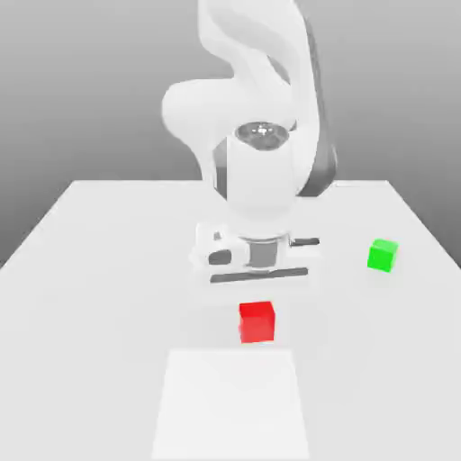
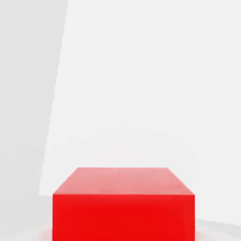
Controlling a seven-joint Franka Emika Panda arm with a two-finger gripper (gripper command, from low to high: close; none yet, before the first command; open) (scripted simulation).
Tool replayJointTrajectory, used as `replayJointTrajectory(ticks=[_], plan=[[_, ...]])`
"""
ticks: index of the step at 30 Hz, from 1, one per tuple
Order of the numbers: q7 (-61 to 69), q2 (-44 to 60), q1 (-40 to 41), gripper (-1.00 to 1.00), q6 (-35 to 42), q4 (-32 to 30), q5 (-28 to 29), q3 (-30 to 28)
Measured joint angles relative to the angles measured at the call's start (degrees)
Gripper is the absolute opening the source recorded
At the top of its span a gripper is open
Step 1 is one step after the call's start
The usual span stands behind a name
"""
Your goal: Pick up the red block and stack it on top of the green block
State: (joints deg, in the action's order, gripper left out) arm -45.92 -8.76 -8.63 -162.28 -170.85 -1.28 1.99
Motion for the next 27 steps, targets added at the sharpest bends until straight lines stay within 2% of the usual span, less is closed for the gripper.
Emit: replayJointTrajectory(ticks=[17,27], plan=[[-41.2,-8.3,-26.2,-1.0,8.9,2.7,-17.8,27.2],[-65.0,-10.0,-39.7,-1.0,11.5,4.0,-26.5,43.5]])
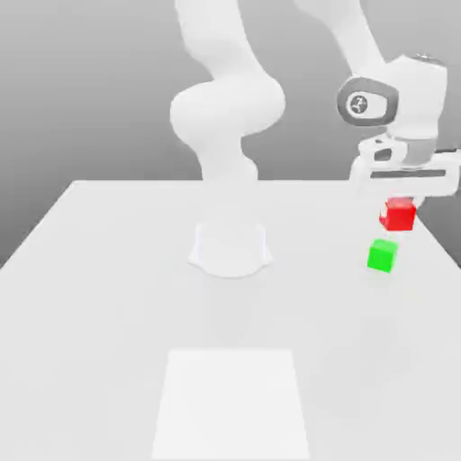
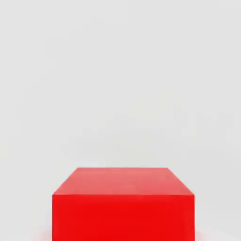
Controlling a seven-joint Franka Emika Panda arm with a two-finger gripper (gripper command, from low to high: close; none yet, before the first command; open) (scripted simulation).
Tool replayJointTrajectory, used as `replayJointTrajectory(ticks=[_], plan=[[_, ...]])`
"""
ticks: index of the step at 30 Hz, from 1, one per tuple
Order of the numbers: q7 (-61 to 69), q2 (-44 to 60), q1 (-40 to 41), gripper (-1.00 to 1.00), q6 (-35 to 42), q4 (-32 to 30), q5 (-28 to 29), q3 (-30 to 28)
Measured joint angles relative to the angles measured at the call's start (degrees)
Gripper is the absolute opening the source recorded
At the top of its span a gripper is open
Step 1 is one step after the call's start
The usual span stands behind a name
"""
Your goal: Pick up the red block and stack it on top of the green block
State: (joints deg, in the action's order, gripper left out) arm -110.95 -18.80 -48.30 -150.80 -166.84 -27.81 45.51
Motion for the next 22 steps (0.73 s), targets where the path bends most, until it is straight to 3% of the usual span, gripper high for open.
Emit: replayJointTrajectory(ticks=[7,13,17,20,21,22], plan=[[-3.8,5.3,3.1,-1.0,-5.7,0.1,3.7,3.7],[-8.6,11.1,8.0,-1.0,-11.2,-0.2,10.7,6.9],[-15.1,15.7,12.3,-1.0,-14.8,-0.4,20.2,8.5],[-23.5,19.6,14.0,-1.0,-17.1,-0.4,32.2,6.4],[-26.4,20.8,13.3,1.0,-17.7,-0.3,36.3,4.5],[-26.4,20.8,13.2,1.0,-17.7,-0.3,36.3,4.5]])
